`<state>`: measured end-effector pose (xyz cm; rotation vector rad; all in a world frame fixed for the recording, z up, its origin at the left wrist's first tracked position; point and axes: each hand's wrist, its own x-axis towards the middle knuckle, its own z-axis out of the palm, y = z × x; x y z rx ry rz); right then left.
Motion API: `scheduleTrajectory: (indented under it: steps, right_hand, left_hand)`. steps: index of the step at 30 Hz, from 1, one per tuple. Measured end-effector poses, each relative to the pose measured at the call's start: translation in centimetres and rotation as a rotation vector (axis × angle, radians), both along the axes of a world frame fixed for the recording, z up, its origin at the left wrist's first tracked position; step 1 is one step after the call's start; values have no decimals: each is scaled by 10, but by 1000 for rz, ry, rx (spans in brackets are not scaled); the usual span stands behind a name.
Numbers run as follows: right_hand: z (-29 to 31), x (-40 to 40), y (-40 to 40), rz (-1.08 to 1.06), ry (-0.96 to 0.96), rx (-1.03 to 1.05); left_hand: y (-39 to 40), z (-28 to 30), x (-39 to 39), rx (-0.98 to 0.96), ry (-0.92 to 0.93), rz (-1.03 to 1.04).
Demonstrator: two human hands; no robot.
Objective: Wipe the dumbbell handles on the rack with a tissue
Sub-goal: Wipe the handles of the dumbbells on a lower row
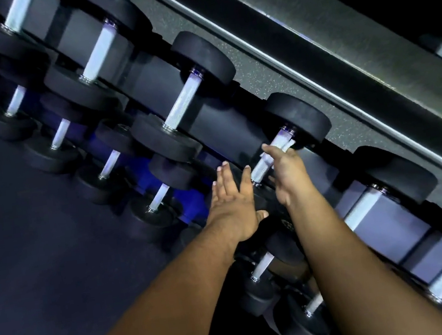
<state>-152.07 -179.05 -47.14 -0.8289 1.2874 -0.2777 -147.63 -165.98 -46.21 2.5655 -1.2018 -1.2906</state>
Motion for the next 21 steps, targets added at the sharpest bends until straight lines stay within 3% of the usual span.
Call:
scheduleTrajectory:
  steps: [4, 13, 18, 21]
  right_hand:
    - [-7, 1, -11, 128, 27, 143]
    - [-7, -8, 10, 261, 145, 68]
    - [-9, -2, -31, -127, -114, 130]
    - [-13, -11, -12, 36, -78, 71]
  left_hand:
    - [0, 1, 1, 7, 1, 7]
    - [-1, 2, 0, 25, -1, -5]
    - [0, -1, 1, 4, -3, 9]
    - [0, -2, 0, 2, -5, 8]
